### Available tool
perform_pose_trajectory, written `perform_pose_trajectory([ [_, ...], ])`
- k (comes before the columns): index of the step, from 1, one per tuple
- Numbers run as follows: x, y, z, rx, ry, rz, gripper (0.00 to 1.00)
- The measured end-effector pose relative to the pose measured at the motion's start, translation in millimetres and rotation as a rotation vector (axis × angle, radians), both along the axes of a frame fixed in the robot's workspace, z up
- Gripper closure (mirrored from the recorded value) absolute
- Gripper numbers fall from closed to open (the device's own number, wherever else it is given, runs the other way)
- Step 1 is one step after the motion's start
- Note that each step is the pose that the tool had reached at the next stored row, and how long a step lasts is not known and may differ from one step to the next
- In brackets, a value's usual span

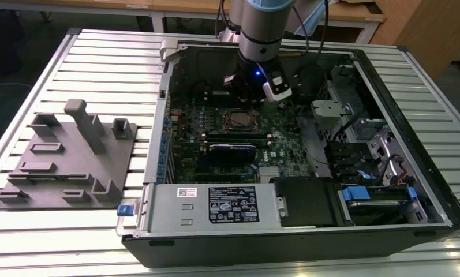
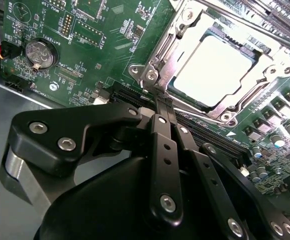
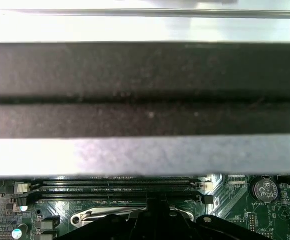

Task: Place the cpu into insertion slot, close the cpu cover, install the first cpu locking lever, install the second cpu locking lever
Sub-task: 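Install the first cpu locking lever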

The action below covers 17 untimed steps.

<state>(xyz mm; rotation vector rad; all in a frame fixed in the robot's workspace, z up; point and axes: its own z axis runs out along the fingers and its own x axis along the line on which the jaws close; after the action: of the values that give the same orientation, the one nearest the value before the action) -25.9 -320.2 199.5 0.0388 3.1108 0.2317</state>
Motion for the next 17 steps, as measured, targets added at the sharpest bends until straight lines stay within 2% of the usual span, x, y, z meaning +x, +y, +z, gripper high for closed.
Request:
perform_pose_trajectory([
  [7, 0.4, 0.0, -1.4, -0.0044, 0.0001, 0.0, 0.89],
  [17, 0.4, 0.1, 1.0, -0.004, -0.0001, 0.0, 0.89],
])
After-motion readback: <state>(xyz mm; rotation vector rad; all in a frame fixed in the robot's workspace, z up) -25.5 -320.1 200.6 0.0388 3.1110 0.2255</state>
